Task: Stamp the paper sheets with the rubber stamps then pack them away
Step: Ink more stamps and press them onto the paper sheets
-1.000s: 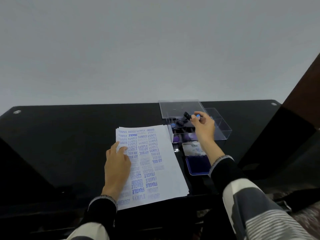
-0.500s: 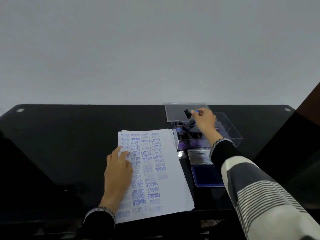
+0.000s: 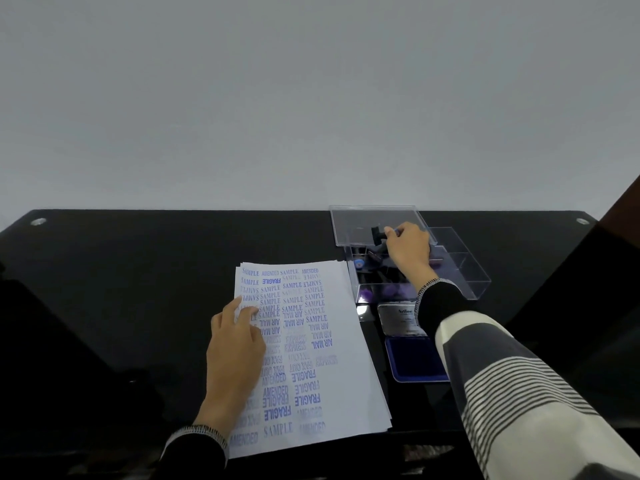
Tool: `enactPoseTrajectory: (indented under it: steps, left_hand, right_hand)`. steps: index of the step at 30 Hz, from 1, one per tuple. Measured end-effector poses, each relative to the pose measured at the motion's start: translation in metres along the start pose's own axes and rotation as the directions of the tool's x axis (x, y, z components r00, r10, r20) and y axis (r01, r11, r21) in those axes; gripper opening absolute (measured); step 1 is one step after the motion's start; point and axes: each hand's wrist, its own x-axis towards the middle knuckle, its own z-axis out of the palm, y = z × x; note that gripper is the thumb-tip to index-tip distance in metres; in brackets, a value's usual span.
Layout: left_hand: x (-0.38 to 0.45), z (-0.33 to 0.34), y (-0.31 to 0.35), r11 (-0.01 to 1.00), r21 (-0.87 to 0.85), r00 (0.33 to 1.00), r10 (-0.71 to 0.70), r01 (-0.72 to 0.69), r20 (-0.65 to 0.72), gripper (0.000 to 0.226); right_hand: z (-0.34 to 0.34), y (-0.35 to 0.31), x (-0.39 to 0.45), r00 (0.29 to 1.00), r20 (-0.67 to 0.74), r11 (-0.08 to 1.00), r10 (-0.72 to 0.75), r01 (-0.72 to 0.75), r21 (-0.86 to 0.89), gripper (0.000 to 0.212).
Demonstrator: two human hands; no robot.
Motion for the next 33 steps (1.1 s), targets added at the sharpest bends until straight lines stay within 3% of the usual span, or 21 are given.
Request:
enactPoseTrajectory:
  steps: [8,13,17,23,33]
  left_hand:
    - [0.000,0.000,-0.001,1.000,-0.012,1.000,-0.001,0.001,0.003,0.034]
    - [0.001,0.000,0.000,1.000,-0.007,1.000,-0.013,0.013,0.008,0.035]
    - [0.000,-0.002,0.001,1.000,-0.013,1.000,-0.004,0.004,0.002,0.034]
    - [0.000,-0.001,0.001,1.000,-0.009,1.000,0.001,-0.001,-0.003,0.034]
    - [0.000,-0.002,0.002,1.000,0.004,1.000,-0.002,0.002,-0.002,0.034]
  right_hand:
    - [-0.001,0.013,0.007,0.996,0.074,0.997,-0.053,0.056,-0.044,0.020]
    - [-0.003,0.011,0.007,0.987,0.103,0.977,-0.120,0.136,-0.163,0.023]
    - [-0.007,0.010,0.005,0.989,0.127,0.969,-0.081,0.108,-0.224,0.023]
    - [-0.009,-0.005,0.007,0.982,0.140,0.989,-0.128,0.137,-0.054,0.009]
    - [0.004,-0.023,0.018,0.933,0.357,0.969,0.037,0.053,-0.241,0.034]
